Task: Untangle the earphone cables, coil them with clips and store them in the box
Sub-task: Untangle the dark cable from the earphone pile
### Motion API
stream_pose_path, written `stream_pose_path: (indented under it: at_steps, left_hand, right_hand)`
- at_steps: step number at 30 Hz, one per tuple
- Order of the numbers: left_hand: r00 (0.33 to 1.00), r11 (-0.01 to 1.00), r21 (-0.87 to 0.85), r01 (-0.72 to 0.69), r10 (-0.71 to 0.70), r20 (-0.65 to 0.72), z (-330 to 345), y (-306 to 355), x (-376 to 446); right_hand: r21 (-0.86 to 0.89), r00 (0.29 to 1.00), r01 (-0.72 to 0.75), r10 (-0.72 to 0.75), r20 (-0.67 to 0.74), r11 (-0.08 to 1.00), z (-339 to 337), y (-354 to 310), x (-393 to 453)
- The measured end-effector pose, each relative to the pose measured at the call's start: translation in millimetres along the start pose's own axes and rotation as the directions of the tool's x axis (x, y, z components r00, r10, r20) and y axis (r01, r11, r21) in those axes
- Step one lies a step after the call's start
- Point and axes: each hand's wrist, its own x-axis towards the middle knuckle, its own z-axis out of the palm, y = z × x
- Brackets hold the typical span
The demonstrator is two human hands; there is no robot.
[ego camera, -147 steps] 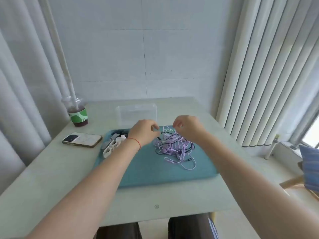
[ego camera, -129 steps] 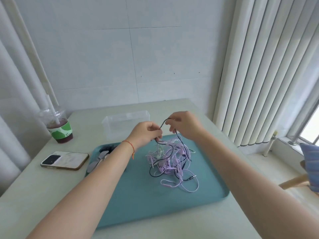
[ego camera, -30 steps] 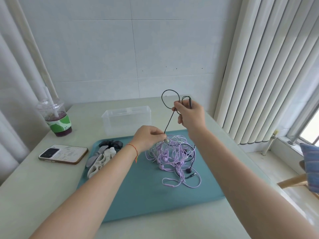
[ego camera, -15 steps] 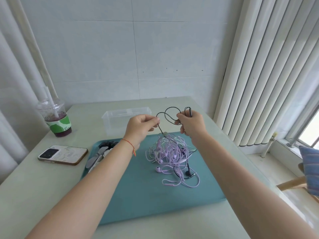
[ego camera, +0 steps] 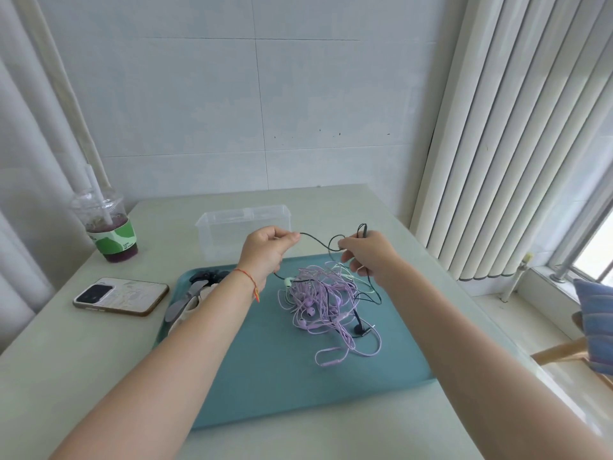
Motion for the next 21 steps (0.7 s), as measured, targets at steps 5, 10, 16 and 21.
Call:
stream_pose_path:
  at_steps: [5,10,16,21]
  left_hand:
    - [0.999,0.994,0.101,0.051,-0.051,0.004,0.6,-14.7,-3.7]
    - [0.999,0.977,0.210,0.043,-0.044,0.003,-1.0,-17.2,-8.3]
    - [1.000,0.981,0.193,-0.004,0.001,0.013,-0.7,-8.1,-9.2]
    - [0.997,0.984,0.171,-0.052,0.041,0.069,1.0,1.8,-12.2]
  right_hand:
    - [-0.113,0.991,-0.064,0.076,0.108,0.992,1.6,7.7,0.6]
    - [-0.182,0.982,-0.083,0.111,0.153,0.980,-5.5,9.6,1.3]
    - [-0.688,0.994,0.101,-0.100,0.043,0.719,-15.3,-11.0,-4.5]
    - [-0.716,0.903,0.390,-0.393,0.174,0.578,1.9,-29.6,-13.6]
